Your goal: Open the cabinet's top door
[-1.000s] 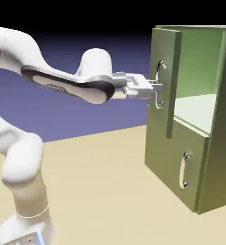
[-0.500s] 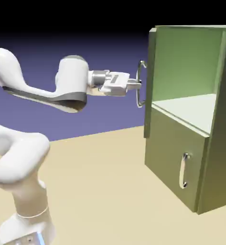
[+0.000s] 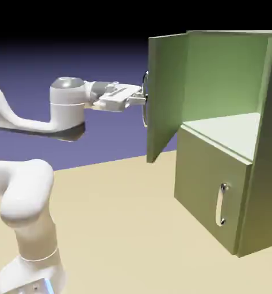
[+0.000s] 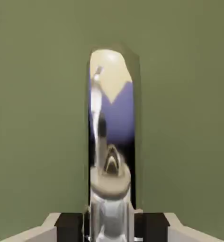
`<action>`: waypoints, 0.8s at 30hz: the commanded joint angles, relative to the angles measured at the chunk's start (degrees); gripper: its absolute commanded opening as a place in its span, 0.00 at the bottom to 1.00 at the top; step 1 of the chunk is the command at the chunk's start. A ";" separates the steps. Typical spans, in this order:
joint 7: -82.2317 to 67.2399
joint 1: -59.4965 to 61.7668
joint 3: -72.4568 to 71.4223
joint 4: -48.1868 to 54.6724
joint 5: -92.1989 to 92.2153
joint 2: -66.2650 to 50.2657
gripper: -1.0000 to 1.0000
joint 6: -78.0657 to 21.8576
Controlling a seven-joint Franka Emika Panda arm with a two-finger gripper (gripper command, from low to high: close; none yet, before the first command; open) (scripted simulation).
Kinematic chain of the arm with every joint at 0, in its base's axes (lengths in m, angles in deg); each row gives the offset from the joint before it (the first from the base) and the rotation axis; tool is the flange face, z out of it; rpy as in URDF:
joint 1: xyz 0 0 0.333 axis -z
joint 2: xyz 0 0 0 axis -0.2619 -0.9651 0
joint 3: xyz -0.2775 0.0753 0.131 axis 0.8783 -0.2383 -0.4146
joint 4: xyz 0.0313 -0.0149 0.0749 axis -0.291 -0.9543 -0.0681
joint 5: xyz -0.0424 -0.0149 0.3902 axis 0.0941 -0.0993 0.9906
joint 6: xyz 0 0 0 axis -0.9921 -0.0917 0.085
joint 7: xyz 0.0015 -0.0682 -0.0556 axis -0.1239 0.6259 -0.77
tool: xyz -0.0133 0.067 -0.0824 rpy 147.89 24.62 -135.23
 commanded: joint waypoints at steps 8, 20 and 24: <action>-3.08 -2.06 -12.53 7.00 13.79 -0.81 0.00 -19.87; -5.53 11.21 -31.67 29.40 28.07 -4.32 0.00 -48.42; -6.70 17.69 -36.37 37.70 30.86 -4.36 0.00 -56.11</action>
